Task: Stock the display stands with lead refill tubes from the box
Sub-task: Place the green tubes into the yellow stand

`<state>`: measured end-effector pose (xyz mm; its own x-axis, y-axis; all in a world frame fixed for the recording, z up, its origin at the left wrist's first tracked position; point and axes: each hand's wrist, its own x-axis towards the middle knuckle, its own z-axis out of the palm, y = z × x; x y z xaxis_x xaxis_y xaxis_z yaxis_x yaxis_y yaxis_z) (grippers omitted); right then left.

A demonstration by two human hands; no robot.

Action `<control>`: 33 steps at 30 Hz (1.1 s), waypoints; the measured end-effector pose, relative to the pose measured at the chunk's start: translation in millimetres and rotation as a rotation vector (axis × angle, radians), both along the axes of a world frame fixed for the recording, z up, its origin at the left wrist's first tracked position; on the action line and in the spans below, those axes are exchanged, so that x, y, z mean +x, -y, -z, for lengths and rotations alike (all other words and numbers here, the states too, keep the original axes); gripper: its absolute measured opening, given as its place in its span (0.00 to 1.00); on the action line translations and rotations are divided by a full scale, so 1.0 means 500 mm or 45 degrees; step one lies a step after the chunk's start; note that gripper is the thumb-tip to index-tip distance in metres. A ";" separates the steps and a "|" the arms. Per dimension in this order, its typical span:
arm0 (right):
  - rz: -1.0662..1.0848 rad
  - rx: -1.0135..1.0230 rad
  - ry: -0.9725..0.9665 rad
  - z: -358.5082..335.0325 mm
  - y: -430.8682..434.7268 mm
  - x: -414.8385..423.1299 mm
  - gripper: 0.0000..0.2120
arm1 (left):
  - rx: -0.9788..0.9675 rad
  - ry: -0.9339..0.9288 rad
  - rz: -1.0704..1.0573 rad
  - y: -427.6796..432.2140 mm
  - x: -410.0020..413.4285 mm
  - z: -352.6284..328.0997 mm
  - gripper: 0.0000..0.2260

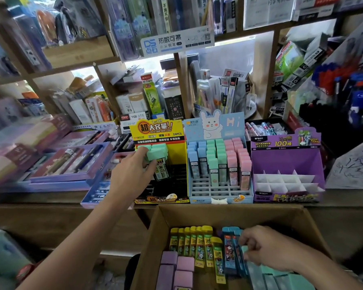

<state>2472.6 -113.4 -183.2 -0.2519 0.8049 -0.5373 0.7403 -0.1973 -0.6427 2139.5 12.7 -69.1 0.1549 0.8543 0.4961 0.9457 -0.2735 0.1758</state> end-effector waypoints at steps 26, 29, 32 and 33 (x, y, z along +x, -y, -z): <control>-0.017 0.025 -0.006 -0.004 -0.001 -0.001 0.08 | -0.139 0.246 0.257 -0.028 -0.024 -0.049 0.07; -0.016 0.024 -0.009 -0.005 -0.001 -0.002 0.08 | -0.145 0.217 0.261 -0.030 -0.024 -0.056 0.07; -0.011 0.024 -0.014 -0.003 0.000 -0.001 0.08 | -0.106 0.225 0.253 -0.027 -0.023 -0.057 0.07; -0.010 0.026 -0.014 -0.003 0.000 -0.001 0.08 | -0.096 0.238 0.248 -0.025 -0.022 -0.055 0.06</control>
